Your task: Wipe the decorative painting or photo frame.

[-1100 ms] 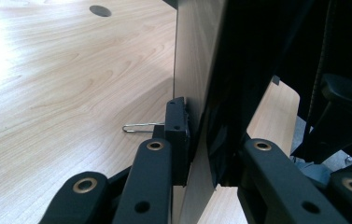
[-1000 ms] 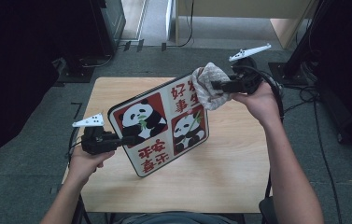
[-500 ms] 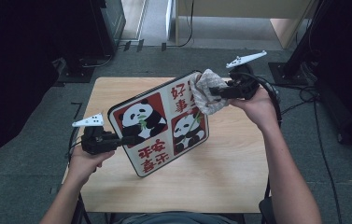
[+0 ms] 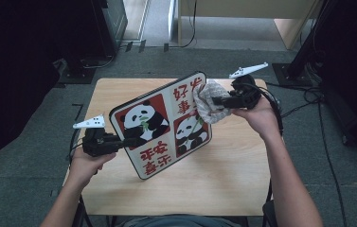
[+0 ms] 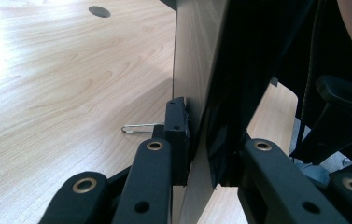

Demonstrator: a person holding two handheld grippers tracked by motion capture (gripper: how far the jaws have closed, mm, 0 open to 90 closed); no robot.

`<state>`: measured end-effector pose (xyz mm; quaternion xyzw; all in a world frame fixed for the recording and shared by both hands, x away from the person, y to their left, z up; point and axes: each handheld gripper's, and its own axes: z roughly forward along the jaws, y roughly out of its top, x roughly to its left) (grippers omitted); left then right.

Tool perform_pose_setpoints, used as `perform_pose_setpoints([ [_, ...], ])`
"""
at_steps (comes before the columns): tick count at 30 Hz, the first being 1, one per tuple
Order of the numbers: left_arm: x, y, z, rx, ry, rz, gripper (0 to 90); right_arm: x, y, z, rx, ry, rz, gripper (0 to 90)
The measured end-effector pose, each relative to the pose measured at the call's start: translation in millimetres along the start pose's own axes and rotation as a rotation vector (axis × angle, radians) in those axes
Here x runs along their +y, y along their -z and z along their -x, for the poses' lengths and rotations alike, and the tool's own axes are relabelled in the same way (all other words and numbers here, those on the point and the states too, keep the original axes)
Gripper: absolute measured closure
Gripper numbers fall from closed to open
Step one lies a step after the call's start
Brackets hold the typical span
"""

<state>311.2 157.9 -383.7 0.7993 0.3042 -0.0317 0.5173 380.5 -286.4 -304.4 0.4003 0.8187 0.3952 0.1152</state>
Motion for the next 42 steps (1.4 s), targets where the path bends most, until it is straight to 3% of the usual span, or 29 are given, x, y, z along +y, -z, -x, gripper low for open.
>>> perform_pose_setpoints([
  [32,-0.5,0.1,0.5,0.004,-0.010,-0.010,78.5,-56.8,-30.5,8.0,0.047,-0.065,-0.035,63.3],
  [42,-0.7,-0.1,0.1,-0.014,-0.006,-0.011,78.1,-78.0,-44.1,9.0,0.049,-0.075,-0.042,63.2],
])
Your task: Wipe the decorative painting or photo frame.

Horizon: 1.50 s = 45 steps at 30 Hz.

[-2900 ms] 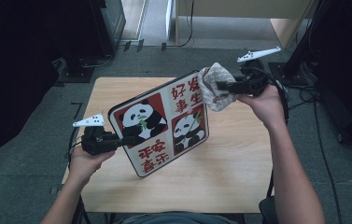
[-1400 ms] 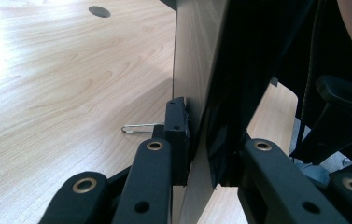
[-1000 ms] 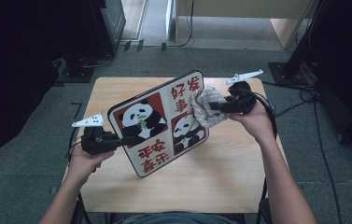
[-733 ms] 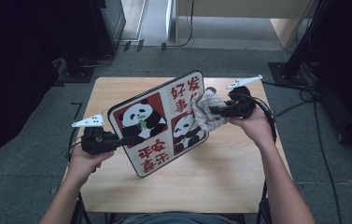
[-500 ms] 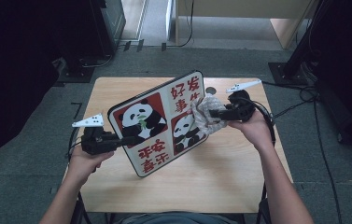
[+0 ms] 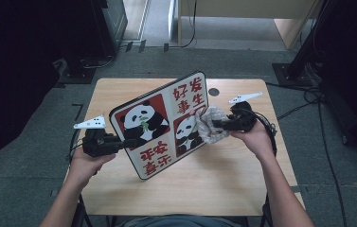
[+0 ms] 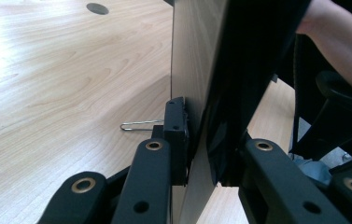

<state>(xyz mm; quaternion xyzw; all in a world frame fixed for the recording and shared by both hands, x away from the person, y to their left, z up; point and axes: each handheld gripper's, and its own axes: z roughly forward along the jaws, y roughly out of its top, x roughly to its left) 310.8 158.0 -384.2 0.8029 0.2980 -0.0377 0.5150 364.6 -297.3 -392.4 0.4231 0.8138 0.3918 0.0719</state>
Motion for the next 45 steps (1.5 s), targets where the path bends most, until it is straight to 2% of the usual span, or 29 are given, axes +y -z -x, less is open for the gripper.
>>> perform_pose_setpoints([
  [15,0.0,0.0,1.1,0.001,-0.013,-0.002,78.0,-33.6,-20.8,4.0,-0.009,-0.014,0.000,62.8],
  [20,-0.1,0.1,1.1,0.001,-0.014,-0.001,77.9,-46.0,-30.0,8.5,0.000,-0.031,-0.041,62.8],
  [27,-0.3,0.0,0.2,-0.009,-0.014,-0.001,77.6,-58.1,-37.9,10.9,-0.003,-0.050,-0.069,62.8],
  [33,-1.6,0.0,0.8,-0.011,-0.014,0.005,77.3,-68.2,-48.5,13.0,-0.006,-0.044,-0.115,62.7],
  [38,-1.6,-0.1,1.5,-0.007,-0.013,0.006,77.4,-69.6,-48.6,14.0,0.001,-0.048,-0.114,62.9],
  [42,-1.9,0.0,1.2,-0.004,-0.009,0.006,77.5,-66.7,-43.2,15.3,0.021,-0.078,-0.114,63.7],
  [45,-1.6,0.0,0.9,-0.001,-0.002,0.005,77.6,-62.6,-36.9,15.9,0.021,-0.078,-0.118,64.1],
])
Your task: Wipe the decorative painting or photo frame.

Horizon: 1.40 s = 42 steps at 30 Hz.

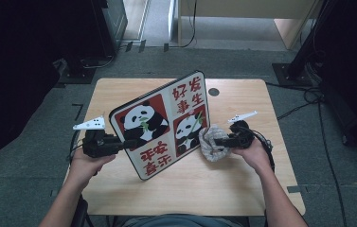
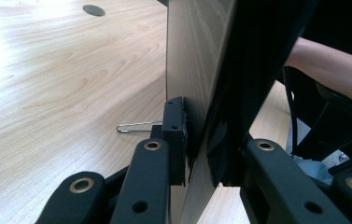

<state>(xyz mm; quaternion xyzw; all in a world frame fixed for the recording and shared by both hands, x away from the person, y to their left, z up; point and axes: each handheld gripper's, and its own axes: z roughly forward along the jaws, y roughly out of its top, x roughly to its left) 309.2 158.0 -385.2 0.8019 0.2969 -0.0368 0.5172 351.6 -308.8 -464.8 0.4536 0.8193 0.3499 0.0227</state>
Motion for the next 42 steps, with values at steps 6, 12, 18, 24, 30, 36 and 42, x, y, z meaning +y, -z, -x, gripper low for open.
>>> perform_pose_setpoints([
  [6,1.0,-0.4,1.0,0.011,0.002,-0.001,78.0,7.8,15.5,-1.5,0.007,-0.001,0.013,64.1],
  [12,1.0,-0.5,1.2,0.014,0.003,0.000,78.1,21.0,37.4,-10.6,0.006,0.015,0.087,63.9],
  [18,1.3,-0.5,1.9,0.018,0.002,-0.002,78.3,40.8,55.7,-17.4,0.022,0.048,0.126,64.0],
  [24,1.1,-0.5,1.4,0.018,0.004,0.000,78.4,59.7,72.0,-29.3,0.030,0.076,0.142,64.0],
  [30,0.7,-0.5,1.2,0.016,0.005,0.003,78.4,84.7,90.9,-44.1,0.038,0.107,0.159,64.0],
  [36,0.8,-0.7,0.8,0.017,0.007,0.005,78.5,107.9,104.6,-60.9,0.034,0.152,0.170,63.9],
  [42,0.8,-0.6,0.9,0.019,0.006,0.004,78.7,130.8,115.5,-74.0,0.034,0.176,0.191,63.9],
])
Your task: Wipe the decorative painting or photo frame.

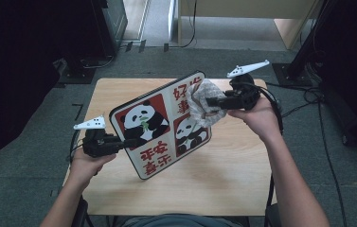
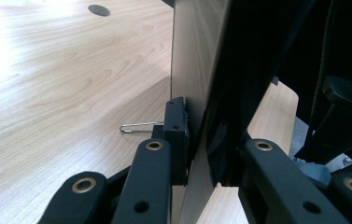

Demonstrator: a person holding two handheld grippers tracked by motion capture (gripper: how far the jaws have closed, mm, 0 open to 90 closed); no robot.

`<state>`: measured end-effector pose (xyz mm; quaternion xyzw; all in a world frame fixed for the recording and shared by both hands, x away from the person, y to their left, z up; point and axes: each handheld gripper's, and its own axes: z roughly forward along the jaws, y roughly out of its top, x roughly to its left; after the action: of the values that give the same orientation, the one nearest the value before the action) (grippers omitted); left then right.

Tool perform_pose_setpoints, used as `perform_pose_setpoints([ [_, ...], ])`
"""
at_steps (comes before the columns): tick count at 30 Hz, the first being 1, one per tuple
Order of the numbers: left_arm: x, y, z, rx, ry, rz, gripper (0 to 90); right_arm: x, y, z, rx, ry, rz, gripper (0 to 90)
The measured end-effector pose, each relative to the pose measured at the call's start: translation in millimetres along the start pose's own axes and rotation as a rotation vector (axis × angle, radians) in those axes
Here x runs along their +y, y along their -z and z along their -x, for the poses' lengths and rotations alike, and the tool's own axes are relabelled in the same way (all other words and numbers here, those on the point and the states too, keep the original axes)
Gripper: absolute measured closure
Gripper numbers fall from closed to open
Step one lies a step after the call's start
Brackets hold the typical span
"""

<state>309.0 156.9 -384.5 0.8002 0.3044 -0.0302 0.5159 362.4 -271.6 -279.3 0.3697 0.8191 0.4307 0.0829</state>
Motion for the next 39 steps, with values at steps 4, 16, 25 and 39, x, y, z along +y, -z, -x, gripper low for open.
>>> perform_pose_setpoints([
  [4,-0.1,0.1,0.4,0.002,0.000,-0.002,78.8,17.5,2.4,-9.2,-0.002,0.031,0.004,63.9],
  [16,-0.2,0.1,-0.2,0.003,-0.012,-0.003,79.5,36.4,-12.5,-20.4,0.007,0.072,0.006,63.8],
  [25,-0.3,0.1,-1.0,0.000,-0.016,-0.002,79.6,29.4,-24.0,-18.5,0.020,0.061,-0.009,63.6],
  [39,-0.6,0.2,-1.1,-0.003,-0.014,-0.001,79.5,15.9,-33.8,-15.7,0.038,0.048,-0.026,63.4],
])
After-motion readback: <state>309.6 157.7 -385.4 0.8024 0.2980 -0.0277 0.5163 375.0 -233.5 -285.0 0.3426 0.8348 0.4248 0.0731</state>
